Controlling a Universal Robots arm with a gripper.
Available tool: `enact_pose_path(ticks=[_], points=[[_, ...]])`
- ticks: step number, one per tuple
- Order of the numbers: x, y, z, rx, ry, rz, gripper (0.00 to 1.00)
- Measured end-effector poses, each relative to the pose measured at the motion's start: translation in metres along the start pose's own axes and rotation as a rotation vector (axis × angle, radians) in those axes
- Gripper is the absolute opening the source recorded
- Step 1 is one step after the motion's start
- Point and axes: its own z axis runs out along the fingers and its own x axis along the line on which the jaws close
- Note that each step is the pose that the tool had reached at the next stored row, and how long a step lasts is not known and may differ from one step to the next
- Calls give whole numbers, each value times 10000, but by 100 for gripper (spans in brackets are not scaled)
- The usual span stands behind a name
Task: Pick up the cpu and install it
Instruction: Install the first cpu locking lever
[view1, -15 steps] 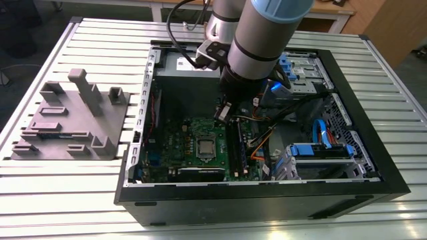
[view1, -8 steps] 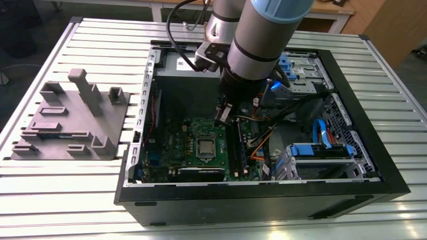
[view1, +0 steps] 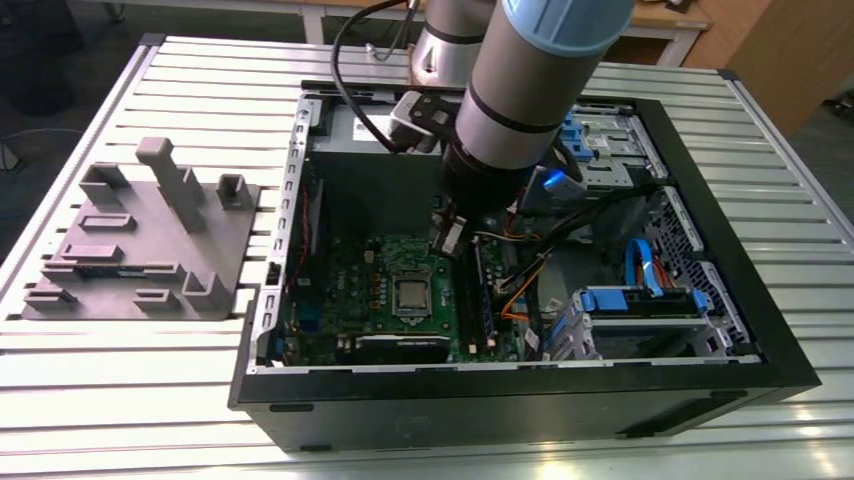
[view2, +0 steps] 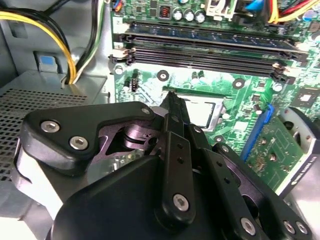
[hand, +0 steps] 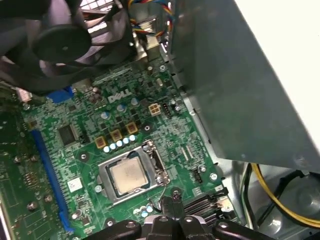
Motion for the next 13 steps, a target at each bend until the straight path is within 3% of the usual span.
enact_pose_path(ticks=[5,13], points=[[52,-21,0,-1,14,-115,10],[72,-18,7,-5,123,-936,10]])
